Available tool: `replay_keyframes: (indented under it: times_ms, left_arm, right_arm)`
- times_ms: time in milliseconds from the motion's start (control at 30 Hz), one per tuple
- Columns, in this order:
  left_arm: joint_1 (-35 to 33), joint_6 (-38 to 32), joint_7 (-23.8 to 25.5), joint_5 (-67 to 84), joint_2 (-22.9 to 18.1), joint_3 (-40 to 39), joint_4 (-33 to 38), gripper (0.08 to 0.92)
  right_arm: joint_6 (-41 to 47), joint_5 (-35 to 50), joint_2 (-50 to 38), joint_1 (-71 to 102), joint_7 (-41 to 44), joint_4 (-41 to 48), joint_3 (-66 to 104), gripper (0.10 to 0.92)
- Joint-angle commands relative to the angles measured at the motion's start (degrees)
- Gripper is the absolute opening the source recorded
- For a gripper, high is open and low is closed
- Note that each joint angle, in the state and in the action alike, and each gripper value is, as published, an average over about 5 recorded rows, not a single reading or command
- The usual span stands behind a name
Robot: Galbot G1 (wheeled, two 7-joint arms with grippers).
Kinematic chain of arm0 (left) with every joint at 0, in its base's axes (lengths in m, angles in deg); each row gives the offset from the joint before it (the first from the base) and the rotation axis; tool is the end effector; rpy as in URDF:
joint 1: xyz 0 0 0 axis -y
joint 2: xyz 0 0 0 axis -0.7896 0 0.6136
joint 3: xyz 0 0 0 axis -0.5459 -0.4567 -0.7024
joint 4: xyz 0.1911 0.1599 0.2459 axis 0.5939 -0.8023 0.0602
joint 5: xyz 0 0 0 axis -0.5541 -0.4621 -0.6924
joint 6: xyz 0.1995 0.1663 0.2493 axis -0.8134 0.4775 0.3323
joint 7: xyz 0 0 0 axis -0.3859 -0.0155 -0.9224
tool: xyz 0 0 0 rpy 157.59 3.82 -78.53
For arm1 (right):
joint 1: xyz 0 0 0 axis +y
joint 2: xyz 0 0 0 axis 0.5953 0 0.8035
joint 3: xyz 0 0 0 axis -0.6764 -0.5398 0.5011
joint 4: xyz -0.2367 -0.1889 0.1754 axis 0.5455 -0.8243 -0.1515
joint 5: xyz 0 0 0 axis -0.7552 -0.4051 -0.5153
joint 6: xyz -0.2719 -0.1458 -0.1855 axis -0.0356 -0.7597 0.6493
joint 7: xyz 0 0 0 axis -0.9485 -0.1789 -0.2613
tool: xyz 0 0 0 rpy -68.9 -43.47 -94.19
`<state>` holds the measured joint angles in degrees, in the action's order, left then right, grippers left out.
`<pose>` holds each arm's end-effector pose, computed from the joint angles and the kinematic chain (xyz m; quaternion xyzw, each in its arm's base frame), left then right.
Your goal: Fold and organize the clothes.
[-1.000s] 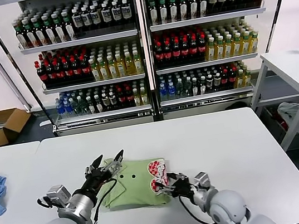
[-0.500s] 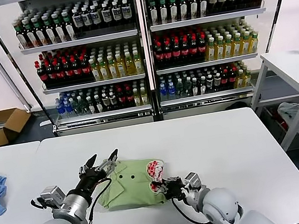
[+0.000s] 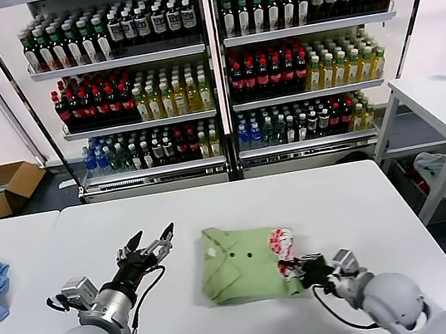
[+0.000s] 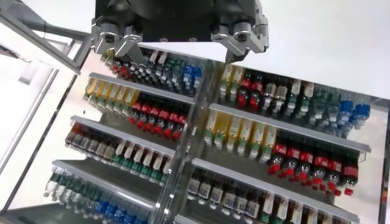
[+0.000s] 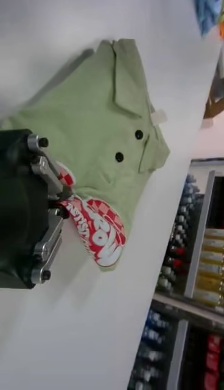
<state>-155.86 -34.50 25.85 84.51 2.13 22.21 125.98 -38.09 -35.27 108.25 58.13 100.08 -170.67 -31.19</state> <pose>0.2538 0.0547 -0.1987 -0.1133 -0.9717 0.1613 0.1305 0.2997 -0.0593 -0.2786 0.3073 -0.9105 0.1167 0.2509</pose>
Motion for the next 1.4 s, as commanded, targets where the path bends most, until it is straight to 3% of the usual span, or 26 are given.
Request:
replay_keyframes:
  times_ms: [33,533,733,900,1033,1400]
  left_arm:
    - [0.5,-0.3,-0.07,-0.25,-0.37,-0.34,-0.62,0.823]
    - [-0.06,-0.65,0.05,-0.14,0.5,0.0,-0.03,0.823]
    - [-0.25,-0.64,0.02,-0.19,0.68,-0.07,0.18,0.823]
    - [-1.9,-0.67,0.03,-0.22,0.93,1.03,1.01,0.823]
    - [-2.12,-0.74,0.04,-0.33,0.33,1.3,1.0,0.823]
    - [-0.75,-0.78,0.19,-0.74,-0.02,-0.28,0.49,0.823]
  right_arm:
    - [-4.6,-2.49,-3.43,4.23,-4.44,-2.28,5.63,0.214]
    - [-7.81,0.2,0.46,3.16,-9.17,-7.37,4.28,0.647]
    - [-7.36,1.37,9.25,-2.76,-11.86,-0.13,-7.28,0.796]
    - [1.98,-0.35,10.51,-4.44,-16.76,6.62,-10.63,0.821]
    - [3.75,0.08,7.97,-2.77,-16.61,7.44,-9.68,0.823]
    - [-4.5,7.61,7.96,-7.83,-15.25,-10.68,-8.11,0.823]
